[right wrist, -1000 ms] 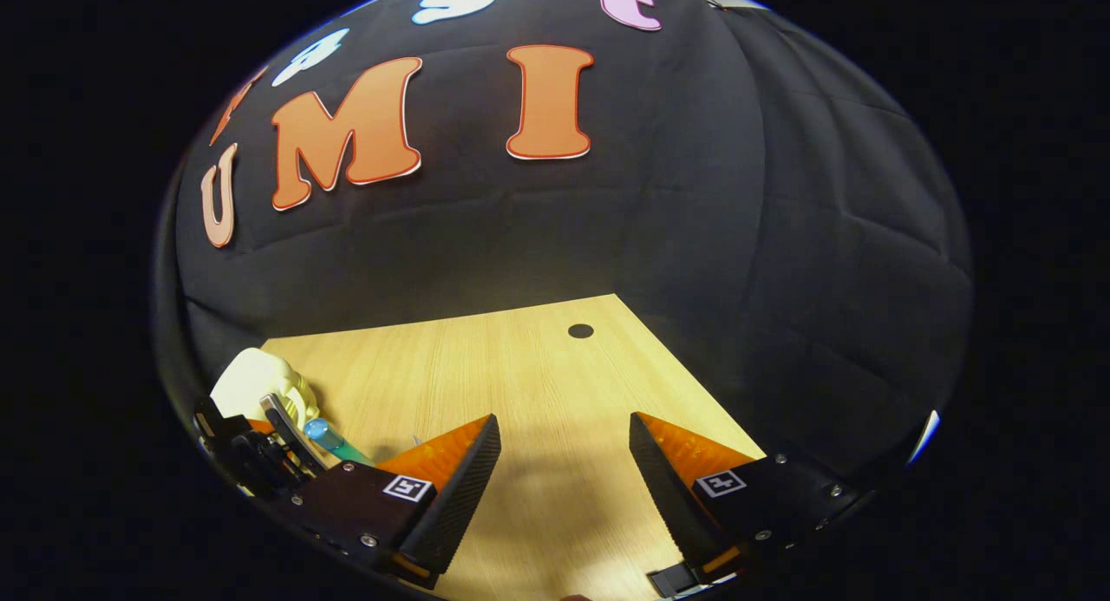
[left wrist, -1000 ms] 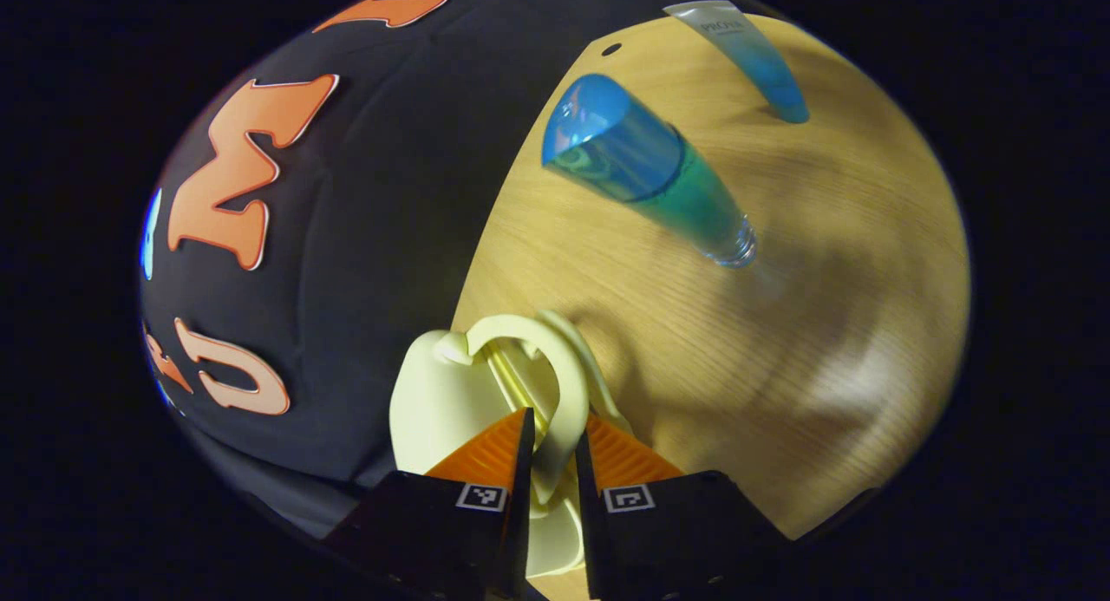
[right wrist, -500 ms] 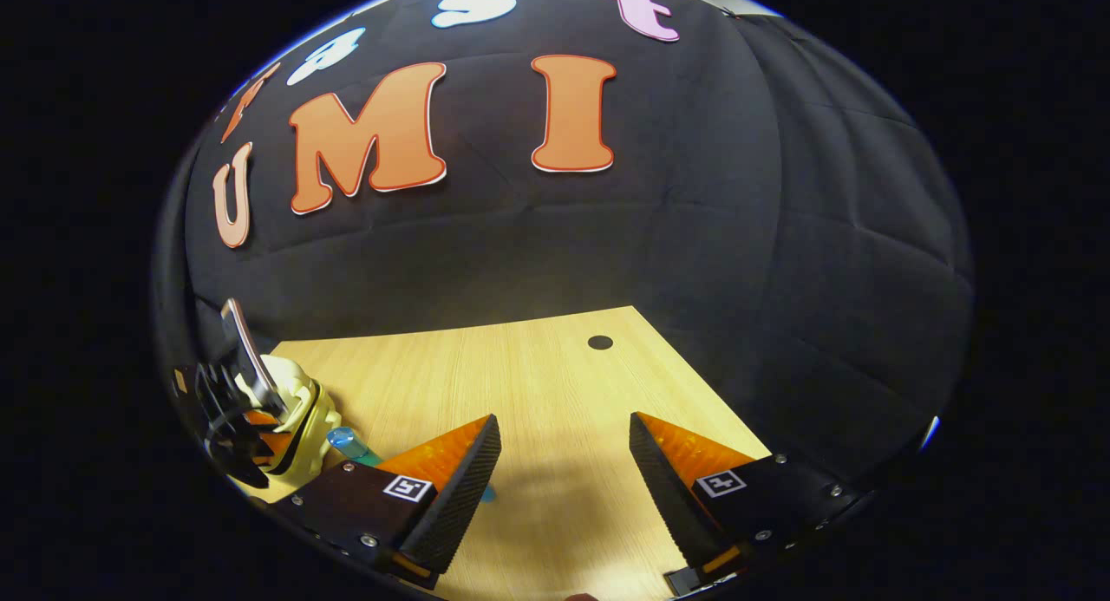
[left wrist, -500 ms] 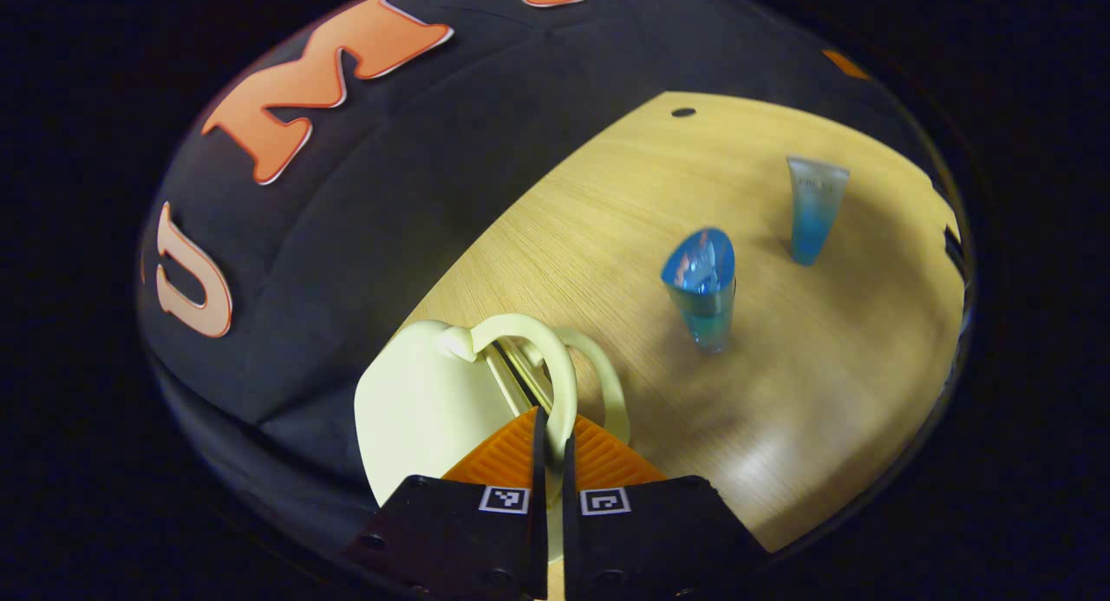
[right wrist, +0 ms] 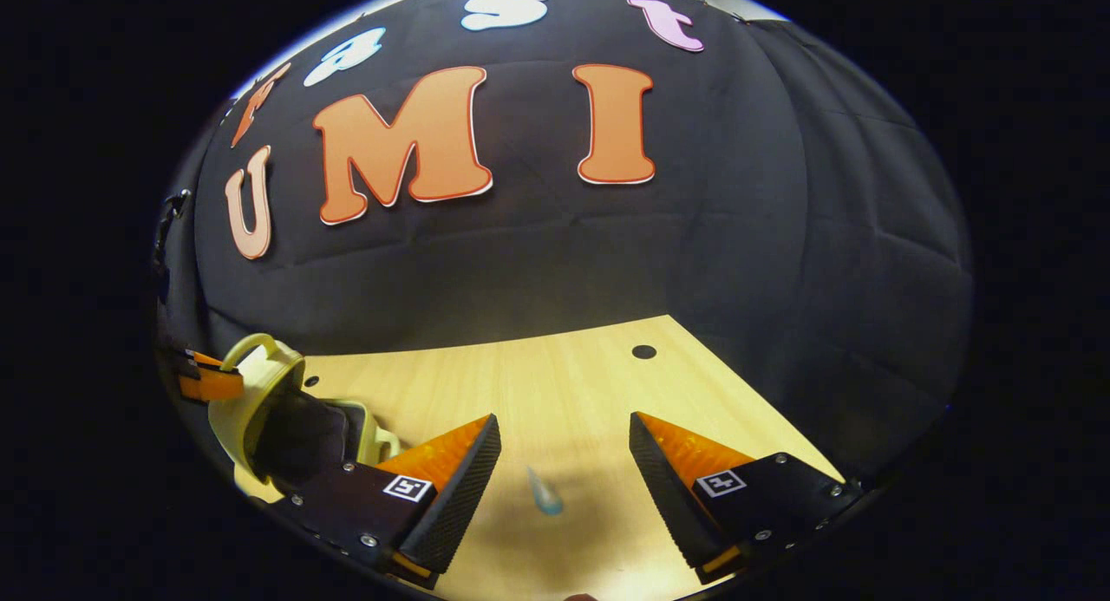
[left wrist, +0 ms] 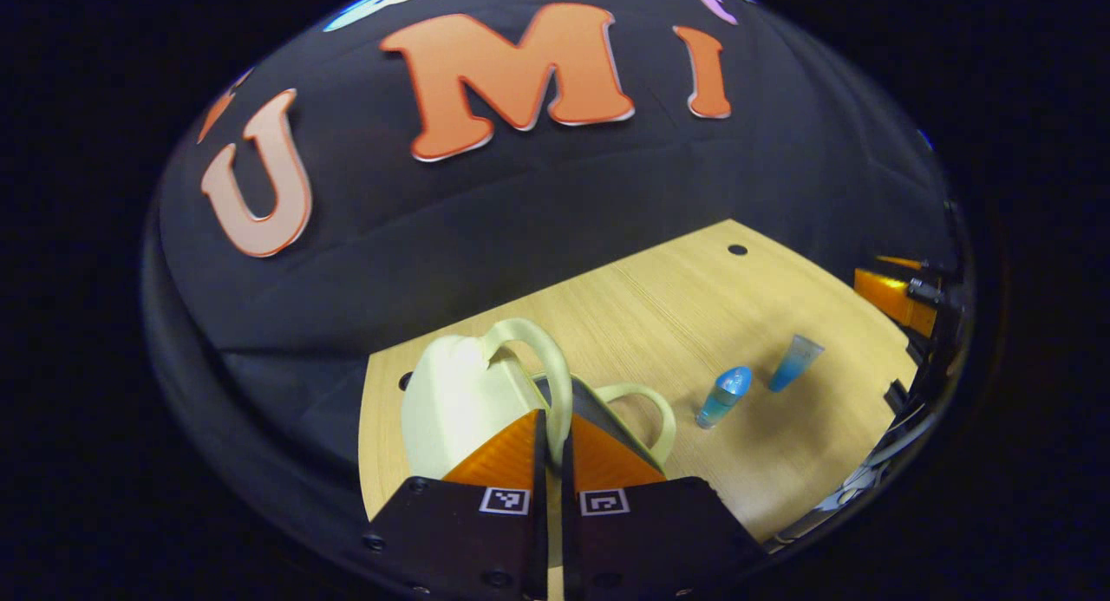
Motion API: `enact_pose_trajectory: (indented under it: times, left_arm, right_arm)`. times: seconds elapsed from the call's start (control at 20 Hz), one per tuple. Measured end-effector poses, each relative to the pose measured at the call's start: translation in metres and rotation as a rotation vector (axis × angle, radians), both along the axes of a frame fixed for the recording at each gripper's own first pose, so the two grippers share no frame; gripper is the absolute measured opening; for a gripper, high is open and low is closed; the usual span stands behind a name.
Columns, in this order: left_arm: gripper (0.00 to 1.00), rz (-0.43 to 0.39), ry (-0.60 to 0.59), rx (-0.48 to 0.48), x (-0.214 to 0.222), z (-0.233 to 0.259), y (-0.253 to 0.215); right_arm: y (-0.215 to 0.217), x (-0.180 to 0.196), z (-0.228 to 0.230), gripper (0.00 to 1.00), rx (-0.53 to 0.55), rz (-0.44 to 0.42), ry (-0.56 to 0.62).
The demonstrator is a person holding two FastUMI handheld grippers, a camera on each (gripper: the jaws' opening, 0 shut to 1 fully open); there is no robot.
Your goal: First open the suitcase, pack the skin care products into it, and then close the suitcase.
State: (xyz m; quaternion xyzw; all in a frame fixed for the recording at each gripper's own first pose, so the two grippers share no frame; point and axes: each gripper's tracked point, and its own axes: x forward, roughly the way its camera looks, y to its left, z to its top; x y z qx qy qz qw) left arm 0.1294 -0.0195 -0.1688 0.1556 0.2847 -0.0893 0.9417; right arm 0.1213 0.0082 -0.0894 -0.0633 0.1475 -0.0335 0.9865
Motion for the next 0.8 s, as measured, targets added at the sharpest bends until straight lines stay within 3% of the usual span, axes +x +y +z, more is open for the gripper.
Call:
enact_pose_trajectory:
  times: [0.15, 0.4, 0.55, 0.8]
  left_arm:
    - [0.06, 0.067, -0.047, -0.047, 0.000, 0.018, 0.042]
    - [0.06, 0.177, -0.109, -0.014, 0.000, 0.022, 0.134]
    - [0.06, 0.207, -0.089, -0.025, 0.005, 0.005, 0.190]
    - [0.06, 0.279, 0.006, -0.021, 0.010, -0.067, 0.286]
  right_arm:
    - [0.027, -0.005, 0.007, 0.95, -0.002, -0.003, -0.026]
    - [0.062, -0.017, 0.014, 0.95, -0.023, -0.010, -0.055]
    - [0.082, -0.026, 0.016, 0.95, -0.036, 0.000, -0.066]
    - [0.099, -0.034, 0.017, 0.95, -0.037, 0.004, -0.049]
